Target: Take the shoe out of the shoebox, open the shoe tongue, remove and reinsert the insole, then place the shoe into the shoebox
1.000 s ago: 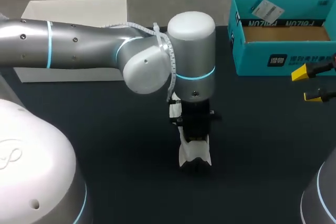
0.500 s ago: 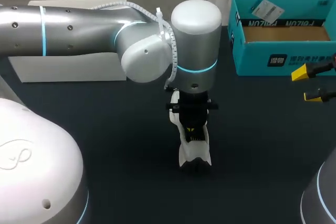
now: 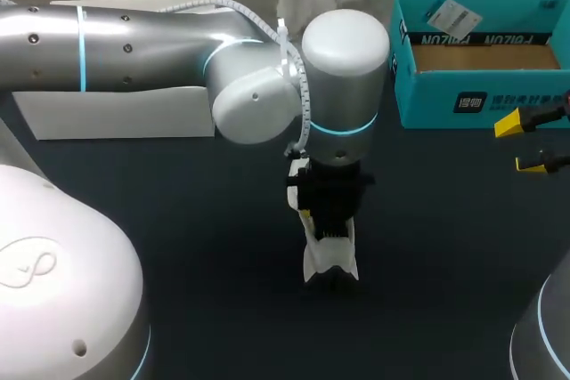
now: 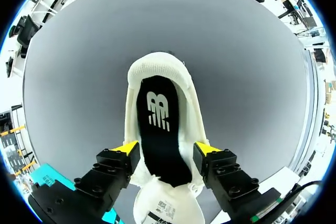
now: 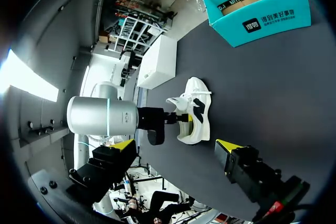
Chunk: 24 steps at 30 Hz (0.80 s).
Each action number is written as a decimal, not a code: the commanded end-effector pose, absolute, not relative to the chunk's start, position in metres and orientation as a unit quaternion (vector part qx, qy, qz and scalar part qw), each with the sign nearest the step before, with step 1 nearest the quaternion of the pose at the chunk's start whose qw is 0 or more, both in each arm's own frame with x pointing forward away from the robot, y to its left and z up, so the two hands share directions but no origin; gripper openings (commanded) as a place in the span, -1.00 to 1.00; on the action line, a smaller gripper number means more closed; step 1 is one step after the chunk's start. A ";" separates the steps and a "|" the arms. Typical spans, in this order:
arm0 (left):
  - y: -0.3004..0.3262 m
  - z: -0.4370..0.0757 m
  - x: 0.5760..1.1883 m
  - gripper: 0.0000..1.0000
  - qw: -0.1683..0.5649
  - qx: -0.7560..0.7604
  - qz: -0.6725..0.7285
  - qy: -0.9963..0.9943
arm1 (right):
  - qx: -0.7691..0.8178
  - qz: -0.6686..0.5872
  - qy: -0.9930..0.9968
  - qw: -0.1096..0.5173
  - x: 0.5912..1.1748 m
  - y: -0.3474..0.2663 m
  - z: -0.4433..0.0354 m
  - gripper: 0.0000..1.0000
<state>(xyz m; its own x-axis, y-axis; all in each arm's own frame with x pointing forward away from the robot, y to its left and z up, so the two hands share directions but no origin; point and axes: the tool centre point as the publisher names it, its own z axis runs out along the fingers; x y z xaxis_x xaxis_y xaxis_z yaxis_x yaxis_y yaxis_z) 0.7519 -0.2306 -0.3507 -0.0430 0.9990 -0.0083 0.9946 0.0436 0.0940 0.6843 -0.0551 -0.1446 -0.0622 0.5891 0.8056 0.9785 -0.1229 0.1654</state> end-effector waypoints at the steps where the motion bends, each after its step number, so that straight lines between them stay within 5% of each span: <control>1: -0.228 -0.350 0.748 1.00 0.052 0.682 0.048 0.728 | -0.639 -0.392 -0.613 0.247 0.683 -0.055 -0.145 1.00; 24: -0.226 -0.338 0.764 1.00 0.089 0.658 0.060 0.745 | -0.639 -0.392 -0.613 0.247 0.683 -0.055 -0.145 1.00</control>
